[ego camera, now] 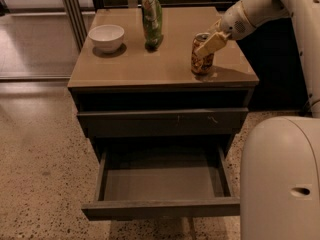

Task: Place orange can into middle drawer

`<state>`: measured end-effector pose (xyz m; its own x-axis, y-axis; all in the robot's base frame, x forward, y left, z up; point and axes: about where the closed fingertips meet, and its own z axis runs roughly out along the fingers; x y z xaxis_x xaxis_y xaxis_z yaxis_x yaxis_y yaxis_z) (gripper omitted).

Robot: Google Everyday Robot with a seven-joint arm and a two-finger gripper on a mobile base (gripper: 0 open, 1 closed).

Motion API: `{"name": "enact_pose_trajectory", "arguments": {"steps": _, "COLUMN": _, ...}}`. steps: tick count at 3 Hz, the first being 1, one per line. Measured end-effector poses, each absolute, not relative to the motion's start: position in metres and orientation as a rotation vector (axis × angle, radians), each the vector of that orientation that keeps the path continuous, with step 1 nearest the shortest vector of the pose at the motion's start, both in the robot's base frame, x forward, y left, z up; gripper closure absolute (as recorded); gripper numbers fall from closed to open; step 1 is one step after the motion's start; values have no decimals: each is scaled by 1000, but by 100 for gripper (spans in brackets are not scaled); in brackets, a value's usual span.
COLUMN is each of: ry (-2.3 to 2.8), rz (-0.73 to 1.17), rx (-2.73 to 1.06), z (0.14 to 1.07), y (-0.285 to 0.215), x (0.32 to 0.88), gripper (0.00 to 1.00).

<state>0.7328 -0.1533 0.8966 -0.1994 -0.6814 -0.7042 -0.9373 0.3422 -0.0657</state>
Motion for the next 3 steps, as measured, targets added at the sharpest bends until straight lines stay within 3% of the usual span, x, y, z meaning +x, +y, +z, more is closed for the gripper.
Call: {"name": "enact_pose_trajectory", "arguments": {"steps": 3, "ry": 1819, "rz": 702, "rx": -1505, "z": 945, "y": -141, "x": 632, "gripper": 100}}
